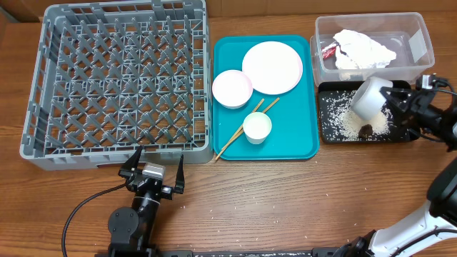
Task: Sort waste into correct bins and load items into the dishwasher
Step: 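Carry the rice bowl over the black tray and tip it out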
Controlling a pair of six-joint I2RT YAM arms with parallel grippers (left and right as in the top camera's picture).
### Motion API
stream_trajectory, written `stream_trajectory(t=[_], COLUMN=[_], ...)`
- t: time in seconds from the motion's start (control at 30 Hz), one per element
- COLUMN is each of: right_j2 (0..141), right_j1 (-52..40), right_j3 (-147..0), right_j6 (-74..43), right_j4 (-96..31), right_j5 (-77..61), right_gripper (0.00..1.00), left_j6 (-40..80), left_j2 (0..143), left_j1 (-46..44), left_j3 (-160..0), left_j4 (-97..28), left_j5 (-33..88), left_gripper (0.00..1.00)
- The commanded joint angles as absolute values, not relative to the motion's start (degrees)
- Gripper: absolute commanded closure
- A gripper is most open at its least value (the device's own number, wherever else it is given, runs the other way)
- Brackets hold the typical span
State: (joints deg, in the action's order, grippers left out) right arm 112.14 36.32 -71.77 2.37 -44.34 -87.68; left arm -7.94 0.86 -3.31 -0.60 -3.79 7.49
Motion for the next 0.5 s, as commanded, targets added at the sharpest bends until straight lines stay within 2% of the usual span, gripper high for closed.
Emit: stream_trajectory(t=[0.0,0.2,0.37,0.47], right_j2=[112.3,112.3,112.3,111.9], right_j1=[37.4,37.3,37.2,36.8], right_j3=[-71.6,-71.6,-71.6,-71.6], right_j6=[-5.9,-17.1,-21.1,-20.3], right_j4=[-40.8,-36.9,-37.0,-43.8], right_j5=[-89.9,-89.9,-89.9,-89.9], right_gripper=[0.96,0.96,0.96,0.96], left_j6=[-8.6,-8.6,-8.6,-8.6], left_j2=[0.4,0.4,0.4,0.4], left_j1=[-3.0,-3.0,-3.0,-3.0], left_j3=[-0.3,-0.3,-0.3,-0.3], left_j4=[-3.8,-3.8,-3.8,-3.8], left_j5=[7.1,7.1,7.0,7.1], left_gripper=[0.00,0.00,0.00,0.00])
